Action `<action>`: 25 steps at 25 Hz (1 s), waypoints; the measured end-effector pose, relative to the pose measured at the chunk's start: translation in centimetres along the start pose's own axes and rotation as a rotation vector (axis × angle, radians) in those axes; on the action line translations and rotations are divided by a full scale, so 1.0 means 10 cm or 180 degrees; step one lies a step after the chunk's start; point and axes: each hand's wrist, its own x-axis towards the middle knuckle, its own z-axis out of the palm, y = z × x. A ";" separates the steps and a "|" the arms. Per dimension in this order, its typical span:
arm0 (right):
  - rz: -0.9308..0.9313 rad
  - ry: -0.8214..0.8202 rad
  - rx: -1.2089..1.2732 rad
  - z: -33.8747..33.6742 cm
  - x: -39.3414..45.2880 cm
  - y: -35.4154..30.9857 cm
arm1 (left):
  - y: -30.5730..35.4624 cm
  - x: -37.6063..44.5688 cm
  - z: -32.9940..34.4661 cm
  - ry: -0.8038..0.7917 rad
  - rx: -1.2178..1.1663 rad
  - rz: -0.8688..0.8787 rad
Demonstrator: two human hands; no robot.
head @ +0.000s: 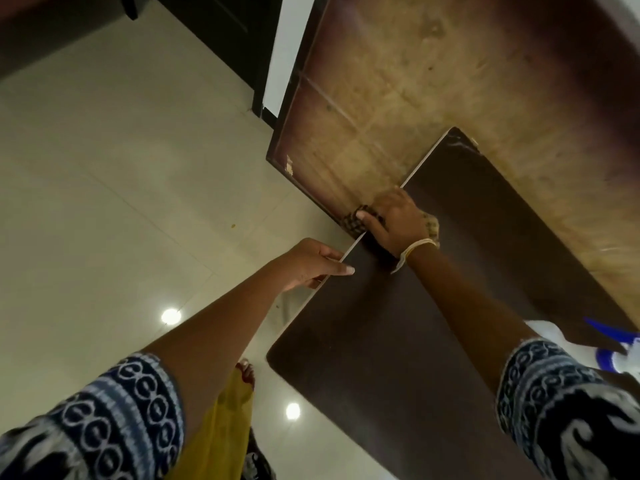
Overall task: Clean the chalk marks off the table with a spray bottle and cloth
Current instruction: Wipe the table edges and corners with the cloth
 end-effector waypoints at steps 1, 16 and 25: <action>0.0154 0.0052 -0.0064 -0.02 0.11 0.25 | 0.08 0.07 0.05 0.0068 0.0087 0.0091; 0.0206 -0.0200 0.0643 0.00 -0.35 0.00 | 0.44 0.50 0.34 0.0227 0.0451 -0.0052; 0.1912 0.0223 -0.0426 -0.08 0.57 1.28 | 1.01 1.08 0.31 0.0105 0.0994 -0.0152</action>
